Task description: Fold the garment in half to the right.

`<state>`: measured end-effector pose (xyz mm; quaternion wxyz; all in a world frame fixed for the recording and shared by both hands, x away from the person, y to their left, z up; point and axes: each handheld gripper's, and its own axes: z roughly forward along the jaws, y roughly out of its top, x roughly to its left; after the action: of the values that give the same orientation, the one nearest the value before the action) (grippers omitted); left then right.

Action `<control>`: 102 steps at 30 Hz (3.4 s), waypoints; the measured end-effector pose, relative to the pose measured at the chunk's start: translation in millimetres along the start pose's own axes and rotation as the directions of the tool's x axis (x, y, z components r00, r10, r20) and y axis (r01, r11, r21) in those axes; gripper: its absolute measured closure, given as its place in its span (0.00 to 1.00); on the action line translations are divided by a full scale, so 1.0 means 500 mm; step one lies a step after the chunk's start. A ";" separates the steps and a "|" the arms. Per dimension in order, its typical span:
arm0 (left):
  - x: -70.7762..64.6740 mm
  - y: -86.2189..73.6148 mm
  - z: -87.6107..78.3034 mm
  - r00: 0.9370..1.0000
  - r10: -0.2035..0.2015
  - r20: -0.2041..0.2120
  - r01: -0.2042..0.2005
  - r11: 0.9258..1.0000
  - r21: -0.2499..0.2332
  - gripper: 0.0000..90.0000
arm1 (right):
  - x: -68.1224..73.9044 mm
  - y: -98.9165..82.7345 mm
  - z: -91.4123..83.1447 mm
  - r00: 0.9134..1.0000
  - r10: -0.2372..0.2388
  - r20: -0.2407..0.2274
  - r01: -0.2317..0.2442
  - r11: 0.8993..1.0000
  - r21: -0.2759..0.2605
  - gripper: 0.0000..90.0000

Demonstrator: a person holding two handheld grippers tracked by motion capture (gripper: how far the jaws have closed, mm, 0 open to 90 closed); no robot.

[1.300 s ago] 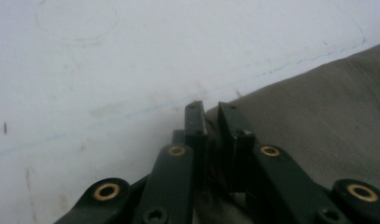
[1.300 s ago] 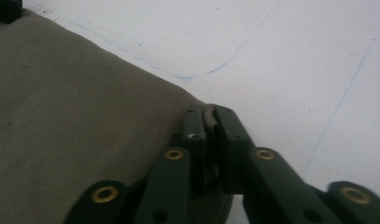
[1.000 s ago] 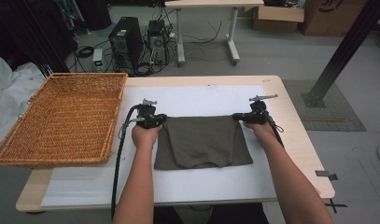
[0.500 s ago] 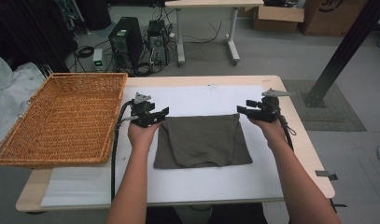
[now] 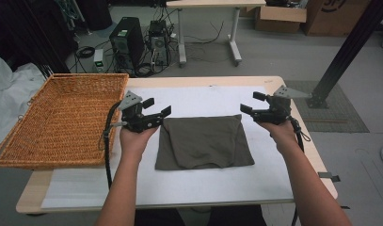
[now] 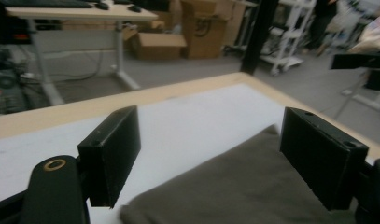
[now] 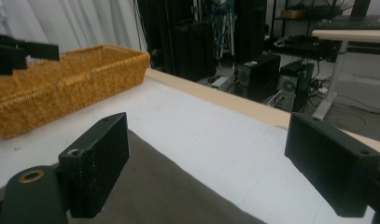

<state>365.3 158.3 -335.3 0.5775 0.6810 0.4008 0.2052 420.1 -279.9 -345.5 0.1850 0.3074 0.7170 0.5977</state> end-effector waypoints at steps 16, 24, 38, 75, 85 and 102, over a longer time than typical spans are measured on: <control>-0.040 -0.088 -0.091 1.000 -0.012 -0.028 0.014 0.998 0.062 0.23 | 0.108 0.085 0.159 0.987 -0.107 -0.124 0.115 0.992 0.059 0.15; -0.055 -0.139 -0.111 0.996 -0.060 -0.064 0.066 0.992 0.104 0.23 | 0.173 0.082 0.291 0.982 -0.102 -0.158 0.132 0.973 0.191 0.16; -0.076 -0.234 -0.096 0.987 -0.110 -0.114 0.135 0.962 0.237 0.23 | 0.223 0.004 0.439 0.984 -0.093 -0.151 0.146 0.910 0.388 0.16; -0.115 -0.219 -0.086 1.000 -0.026 -0.012 0.028 0.945 0.327 0.95 | 0.233 -0.009 0.534 0.978 -0.106 -0.181 0.180 0.866 0.466 0.94; -0.174 -0.145 -0.058 0.990 -0.027 0.139 -0.009 0.968 0.251 0.95 | 0.180 0.064 0.437 0.983 -0.049 -0.178 0.118 0.910 0.398 0.94; -0.307 -0.089 0.111 0.923 0.009 0.384 -0.112 0.963 0.247 0.95 | 0.032 0.102 0.231 0.997 -0.053 -0.063 0.075 0.901 0.428 0.94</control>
<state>301.6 4.1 -363.1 0.5415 0.7907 0.2838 0.0324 492.7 -178.4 -319.5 0.1143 0.3017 0.8452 0.4260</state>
